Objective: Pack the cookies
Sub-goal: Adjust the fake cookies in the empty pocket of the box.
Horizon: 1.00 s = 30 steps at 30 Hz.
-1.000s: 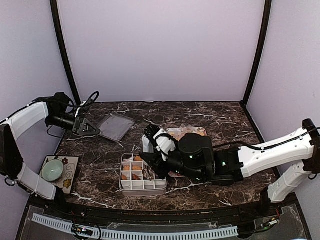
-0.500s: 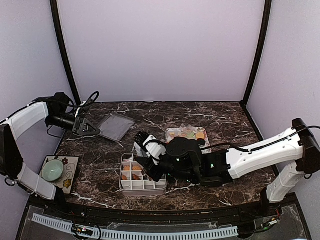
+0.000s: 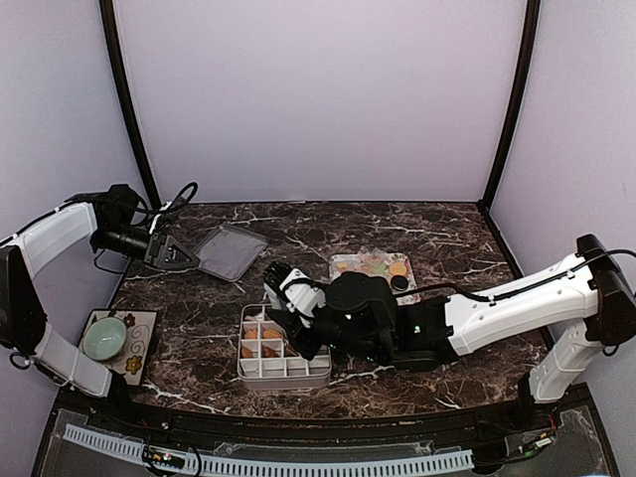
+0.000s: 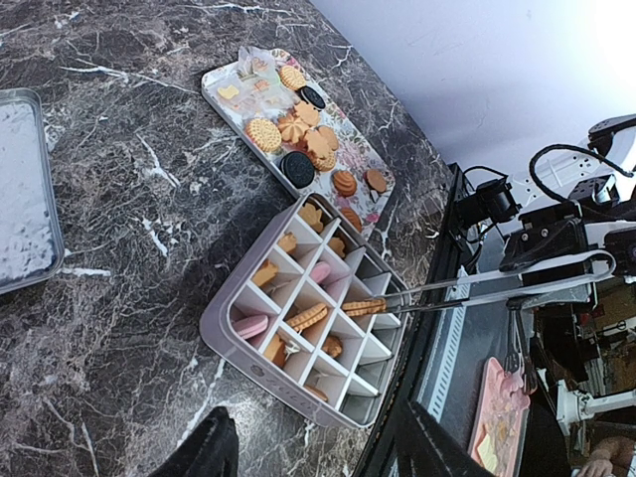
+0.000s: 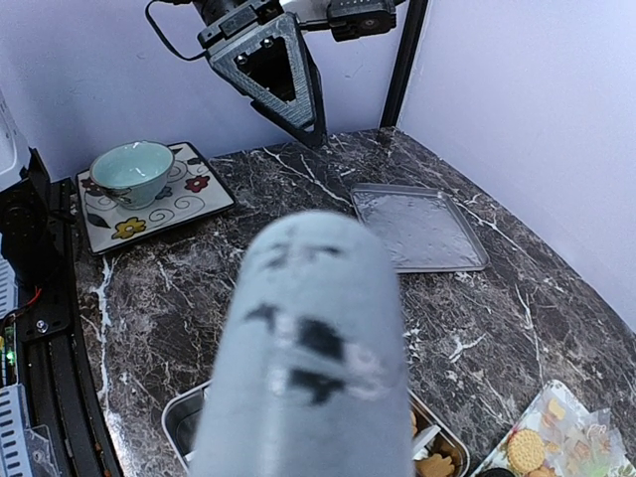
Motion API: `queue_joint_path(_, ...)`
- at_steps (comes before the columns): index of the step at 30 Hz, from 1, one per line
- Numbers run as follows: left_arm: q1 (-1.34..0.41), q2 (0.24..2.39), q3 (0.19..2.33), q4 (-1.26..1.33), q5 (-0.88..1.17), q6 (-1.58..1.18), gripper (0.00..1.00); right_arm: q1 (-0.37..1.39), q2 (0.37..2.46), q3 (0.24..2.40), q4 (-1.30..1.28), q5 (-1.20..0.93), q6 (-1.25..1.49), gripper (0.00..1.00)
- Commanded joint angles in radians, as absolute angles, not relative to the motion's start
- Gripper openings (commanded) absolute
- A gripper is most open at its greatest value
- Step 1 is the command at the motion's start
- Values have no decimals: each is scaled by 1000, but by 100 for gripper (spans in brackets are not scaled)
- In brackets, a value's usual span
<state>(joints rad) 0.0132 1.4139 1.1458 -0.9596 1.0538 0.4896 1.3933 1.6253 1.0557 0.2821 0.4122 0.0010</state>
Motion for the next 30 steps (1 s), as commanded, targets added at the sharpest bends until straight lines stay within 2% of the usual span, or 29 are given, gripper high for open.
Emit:
queue_joint_path(1, 18, 1411, 1146, -972, 1062, 508, 55, 1390, 1625, 1097, 350, 422, -16, 22)
queue_joint_path(4, 18, 1411, 1147, -973, 1064, 508, 55, 1390, 1620, 1096, 355, 410, -29, 24)
queue_joint_path(10, 18, 1410, 1149, -977, 1066, 510, 55, 1390, 1624, 1086, 357, 415, -22, 35)
queue_joint_path(13, 18, 1409, 1149, -979, 1062, 514, 55, 1390, 1620, 1077, 369, 425, -9, 36)
queue_joint_path(25, 18, 1410, 1156, -982, 1062, 515, 55, 1390, 1615, 1080, 379, 433, -8, 21)
queue_joint_path(30, 17, 1411, 1157, -982, 1061, 514, 55, 1389, 1625, 1079, 374, 435, 4, 19)
